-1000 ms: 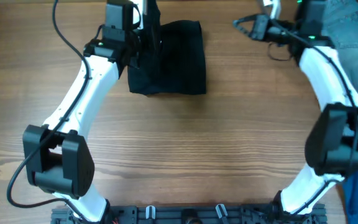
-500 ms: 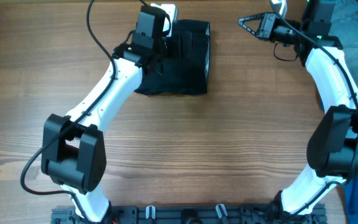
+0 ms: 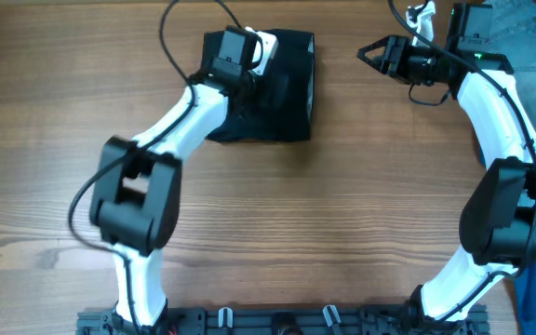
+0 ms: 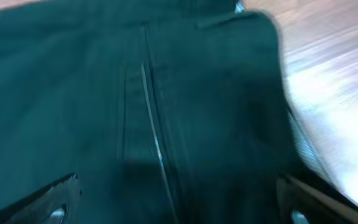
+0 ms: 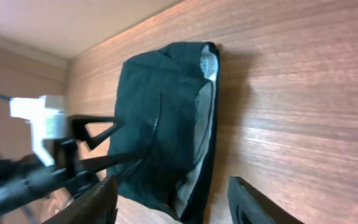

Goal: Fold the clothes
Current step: 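Carry the folded shorts to the top-left table corner with the left gripper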

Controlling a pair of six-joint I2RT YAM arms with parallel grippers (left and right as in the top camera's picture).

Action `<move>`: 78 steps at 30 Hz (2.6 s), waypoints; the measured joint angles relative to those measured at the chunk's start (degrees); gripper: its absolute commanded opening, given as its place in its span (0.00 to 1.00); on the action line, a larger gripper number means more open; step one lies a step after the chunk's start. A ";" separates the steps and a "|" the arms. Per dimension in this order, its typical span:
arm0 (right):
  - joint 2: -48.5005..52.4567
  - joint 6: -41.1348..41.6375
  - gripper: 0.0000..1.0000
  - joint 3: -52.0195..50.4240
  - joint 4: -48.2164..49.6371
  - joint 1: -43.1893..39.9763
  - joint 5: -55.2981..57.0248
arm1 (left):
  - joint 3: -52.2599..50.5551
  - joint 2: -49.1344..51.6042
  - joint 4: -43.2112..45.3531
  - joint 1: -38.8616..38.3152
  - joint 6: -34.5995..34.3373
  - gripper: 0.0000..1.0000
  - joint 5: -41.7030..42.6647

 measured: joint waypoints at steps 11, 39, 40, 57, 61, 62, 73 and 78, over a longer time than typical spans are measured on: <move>0.00 -0.26 0.69 0.00 -2.32 0.02 3.50 | 2.86 11.15 7.52 0.17 8.04 1.00 -3.08; 0.00 0.02 0.71 -0.15 -2.99 3.19 7.02 | 2.62 16.11 33.81 48.22 -48.35 0.99 7.76; 0.00 0.02 0.71 -0.15 -2.99 3.28 7.02 | 2.60 16.09 33.57 48.22 -47.32 1.00 8.55; 0.00 1.75 0.72 -0.15 -3.23 3.45 7.04 | 1.33 -7.39 -4.46 35.98 -0.31 0.97 -8.52; 0.00 1.75 0.72 -0.15 -3.19 3.45 7.21 | 1.27 -2.43 -5.03 36.70 2.29 0.93 -16.50; 0.00 1.75 0.72 -0.15 -3.19 3.45 7.28 | 1.29 -1.42 -5.03 37.00 2.58 0.88 -17.35; 0.00 2.64 0.73 -0.15 -3.15 3.45 7.50 | 1.29 5.62 -7.91 37.27 3.82 0.11 -18.75; 0.00 2.86 0.73 -0.15 -3.15 3.45 7.63 | 1.90 6.67 -7.63 37.11 -0.02 0.13 -16.83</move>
